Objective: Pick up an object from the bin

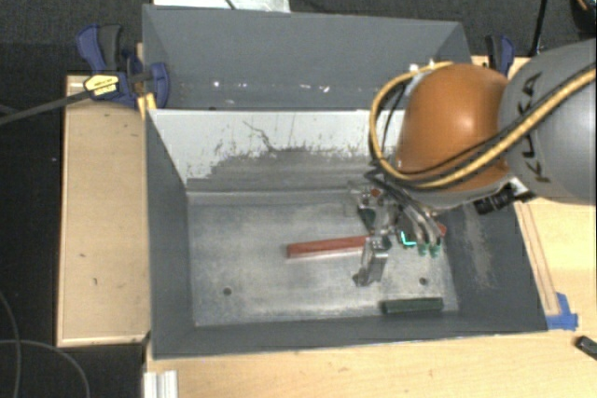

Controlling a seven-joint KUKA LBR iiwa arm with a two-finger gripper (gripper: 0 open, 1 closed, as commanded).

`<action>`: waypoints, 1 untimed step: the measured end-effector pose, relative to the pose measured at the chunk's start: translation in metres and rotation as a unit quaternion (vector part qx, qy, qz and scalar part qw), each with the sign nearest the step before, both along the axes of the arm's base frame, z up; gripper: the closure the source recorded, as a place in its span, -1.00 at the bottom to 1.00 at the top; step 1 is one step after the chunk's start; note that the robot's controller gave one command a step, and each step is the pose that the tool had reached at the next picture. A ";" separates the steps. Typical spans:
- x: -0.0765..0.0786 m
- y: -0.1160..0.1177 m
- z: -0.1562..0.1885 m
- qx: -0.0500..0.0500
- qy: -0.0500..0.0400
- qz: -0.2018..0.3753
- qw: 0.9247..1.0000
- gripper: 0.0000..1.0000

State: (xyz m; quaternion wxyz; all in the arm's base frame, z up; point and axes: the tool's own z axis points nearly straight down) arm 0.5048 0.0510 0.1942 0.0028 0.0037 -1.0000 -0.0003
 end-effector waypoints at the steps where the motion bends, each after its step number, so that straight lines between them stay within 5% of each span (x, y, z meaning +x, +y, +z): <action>1: 0.045 0.012 -0.127 0.000 0.000 0.087 0.996 -1.00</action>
Offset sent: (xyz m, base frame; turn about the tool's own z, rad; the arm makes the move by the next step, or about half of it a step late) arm 0.0460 0.0118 -0.1242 -0.1741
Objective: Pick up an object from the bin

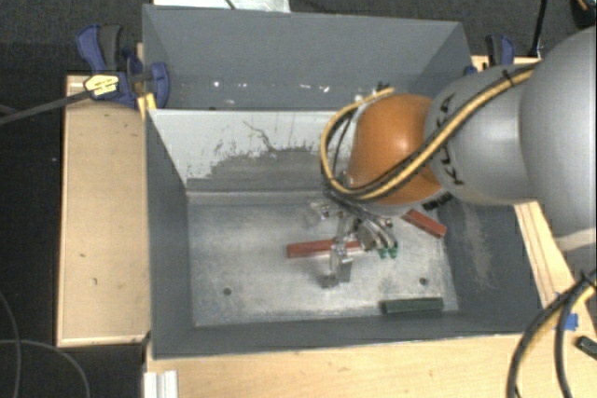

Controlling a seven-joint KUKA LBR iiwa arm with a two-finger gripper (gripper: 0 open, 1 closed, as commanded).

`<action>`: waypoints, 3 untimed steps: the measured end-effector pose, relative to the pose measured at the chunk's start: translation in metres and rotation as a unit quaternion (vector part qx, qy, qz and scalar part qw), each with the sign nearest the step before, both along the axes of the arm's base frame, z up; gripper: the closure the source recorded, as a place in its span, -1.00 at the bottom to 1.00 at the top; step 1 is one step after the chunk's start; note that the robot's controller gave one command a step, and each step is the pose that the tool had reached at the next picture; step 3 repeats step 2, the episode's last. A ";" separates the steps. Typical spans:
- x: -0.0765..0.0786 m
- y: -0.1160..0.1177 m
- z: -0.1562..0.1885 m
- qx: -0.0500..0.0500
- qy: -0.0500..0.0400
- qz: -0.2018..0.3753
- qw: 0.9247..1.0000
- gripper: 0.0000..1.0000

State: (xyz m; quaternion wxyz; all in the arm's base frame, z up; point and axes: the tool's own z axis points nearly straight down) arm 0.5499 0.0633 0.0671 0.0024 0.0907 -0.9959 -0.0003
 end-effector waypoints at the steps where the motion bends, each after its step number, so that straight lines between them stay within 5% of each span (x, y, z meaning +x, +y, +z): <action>1: 0.001 0.000 0.003 0.000 -0.002 -0.003 1.000 1.00; 2: 0.040 -0.026 0.194 0.000 -0.009 0.116 0.993 1.00; 3: 0.040 -0.026 0.194 0.000 -0.009 0.116 0.993 1.00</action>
Offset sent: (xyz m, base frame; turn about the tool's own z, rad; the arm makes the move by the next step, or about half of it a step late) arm 0.0000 0.0000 0.0000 0.0000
